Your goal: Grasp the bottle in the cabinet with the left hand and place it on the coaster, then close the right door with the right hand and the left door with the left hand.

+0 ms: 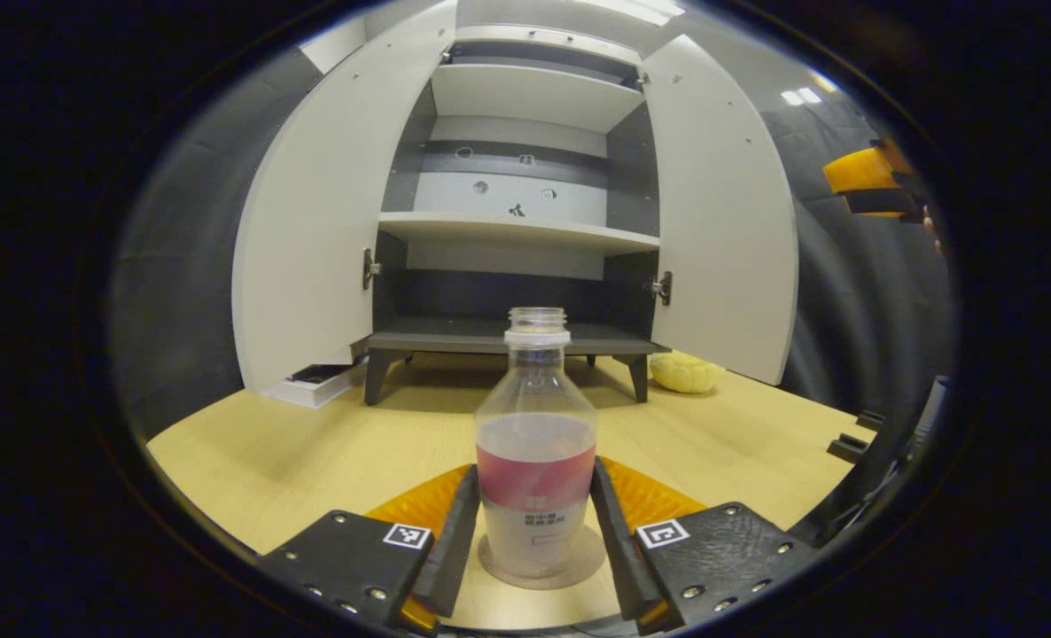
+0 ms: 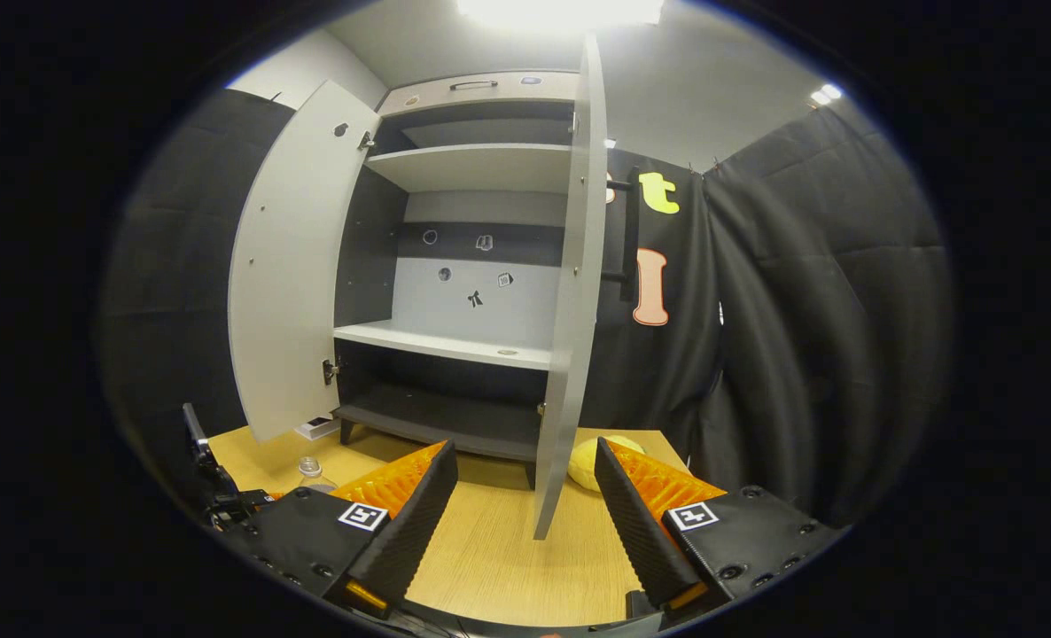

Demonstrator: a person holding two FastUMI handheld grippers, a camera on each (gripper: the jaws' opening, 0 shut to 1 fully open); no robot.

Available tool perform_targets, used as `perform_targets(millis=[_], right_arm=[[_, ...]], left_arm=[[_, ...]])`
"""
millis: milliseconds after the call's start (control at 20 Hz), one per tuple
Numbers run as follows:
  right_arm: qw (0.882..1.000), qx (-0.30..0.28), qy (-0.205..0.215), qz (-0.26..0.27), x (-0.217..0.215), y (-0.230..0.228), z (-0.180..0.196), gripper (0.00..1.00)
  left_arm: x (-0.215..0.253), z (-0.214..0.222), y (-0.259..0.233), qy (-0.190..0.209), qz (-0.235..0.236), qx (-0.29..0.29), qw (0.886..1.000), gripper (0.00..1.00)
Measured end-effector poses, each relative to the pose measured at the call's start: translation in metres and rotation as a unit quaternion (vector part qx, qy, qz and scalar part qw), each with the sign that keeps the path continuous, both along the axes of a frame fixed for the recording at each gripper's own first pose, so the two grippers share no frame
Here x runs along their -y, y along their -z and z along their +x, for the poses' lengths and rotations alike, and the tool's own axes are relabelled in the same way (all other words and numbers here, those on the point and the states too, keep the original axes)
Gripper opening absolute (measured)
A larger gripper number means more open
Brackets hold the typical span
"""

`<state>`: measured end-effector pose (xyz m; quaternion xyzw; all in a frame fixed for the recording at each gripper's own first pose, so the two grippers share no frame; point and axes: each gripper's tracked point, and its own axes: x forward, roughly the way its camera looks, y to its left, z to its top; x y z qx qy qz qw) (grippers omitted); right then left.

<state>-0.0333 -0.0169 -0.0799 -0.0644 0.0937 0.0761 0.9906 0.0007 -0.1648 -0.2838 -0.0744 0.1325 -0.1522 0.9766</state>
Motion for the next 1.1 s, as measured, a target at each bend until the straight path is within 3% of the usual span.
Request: perform_targets(millis=[100, 250, 600, 900, 1100], right_arm=[[1.0, -0.001, -0.001, 0.001, -0.001, 0.001, -0.001, 0.99], [1.0, 0.005, 0.001, 0.004, 0.001, -0.002, -0.002, 0.99], [0.999, 0.022, 0.009, 0.038, 0.013, -0.017, 0.005, 0.97], [0.997, 0.026, 0.001, 0.068, 0.012, -0.019, 0.013, 0.99], [0.996, 0.037, 0.003, 0.084, 0.007, -0.027, 0.019, 0.99]], left_arm=[[-0.002, 0.0, 0.0, -0.005, 0.006, -0.004, 1.0, 0.7], [-0.004, -0.004, -0.006, -0.009, 0.019, -0.006, 1.0, 0.89], [-0.006, 0.0, -0.083, -0.002, 0.04, 0.025, 0.999, 0.89], [-0.036, -0.002, -0.174, -0.043, 0.036, 0.074, 0.996, 0.89], [-0.072, -0.003, -0.216, -0.084, 0.036, 0.072, 0.993, 0.89]])
